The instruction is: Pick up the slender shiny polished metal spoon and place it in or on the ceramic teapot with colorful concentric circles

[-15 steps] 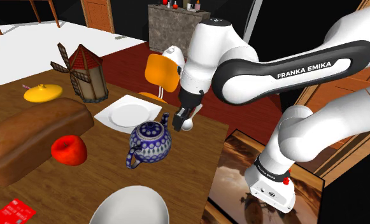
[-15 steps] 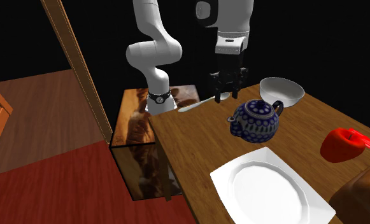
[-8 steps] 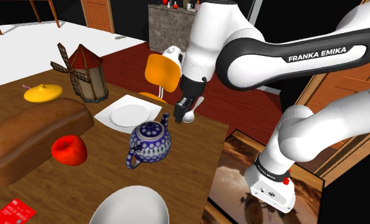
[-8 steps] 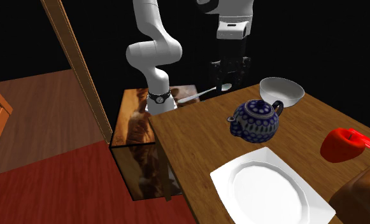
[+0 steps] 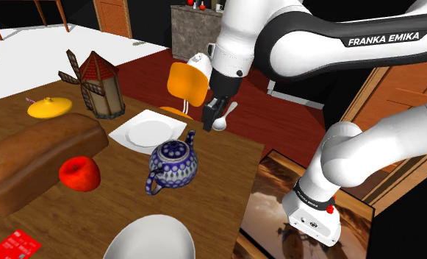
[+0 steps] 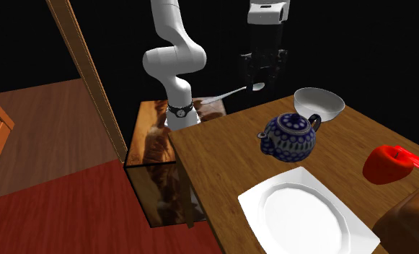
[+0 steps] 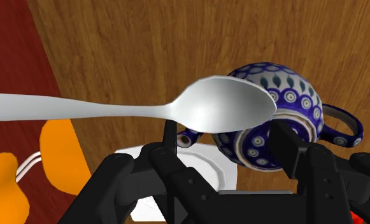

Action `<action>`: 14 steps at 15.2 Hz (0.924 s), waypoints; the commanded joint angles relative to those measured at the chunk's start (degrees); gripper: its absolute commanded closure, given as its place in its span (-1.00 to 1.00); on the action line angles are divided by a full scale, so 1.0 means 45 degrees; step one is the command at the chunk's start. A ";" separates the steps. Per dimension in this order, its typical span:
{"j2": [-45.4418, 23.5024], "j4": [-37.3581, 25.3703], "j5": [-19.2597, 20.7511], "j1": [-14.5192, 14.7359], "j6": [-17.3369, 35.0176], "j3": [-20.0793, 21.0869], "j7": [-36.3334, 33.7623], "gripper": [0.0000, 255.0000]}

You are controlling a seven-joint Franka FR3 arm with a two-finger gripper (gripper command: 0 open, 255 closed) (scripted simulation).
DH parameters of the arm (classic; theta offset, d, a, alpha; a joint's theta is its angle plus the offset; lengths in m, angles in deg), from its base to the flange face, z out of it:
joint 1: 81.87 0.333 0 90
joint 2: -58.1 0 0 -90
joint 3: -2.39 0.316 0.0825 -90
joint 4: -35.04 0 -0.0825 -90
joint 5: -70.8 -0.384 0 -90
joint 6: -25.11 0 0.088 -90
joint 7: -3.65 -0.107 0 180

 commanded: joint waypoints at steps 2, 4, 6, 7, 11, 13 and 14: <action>0.0031 -0.0500 0.0068 -0.0028 -0.0535 -0.0092 -0.0005 1.00; 0.0022 -0.0843 0.0118 -0.0056 -0.0869 -0.0153 -0.0001 1.00; -0.0376 -0.1207 0.0126 -0.0100 -0.0808 0.0134 -0.0284 1.00; -0.0781 -0.1573 0.0151 -0.0154 -0.0742 0.0427 -0.0571 1.00; -0.2485 -0.3163 0.0483 -0.0446 -0.0563 0.1636 -0.1795 1.00; -0.3407 -0.4041 0.0810 -0.0627 -0.0531 0.2276 -0.2469 1.00; -0.3893 -0.4501 0.1025 -0.0716 -0.0533 0.2602 -0.2828 1.00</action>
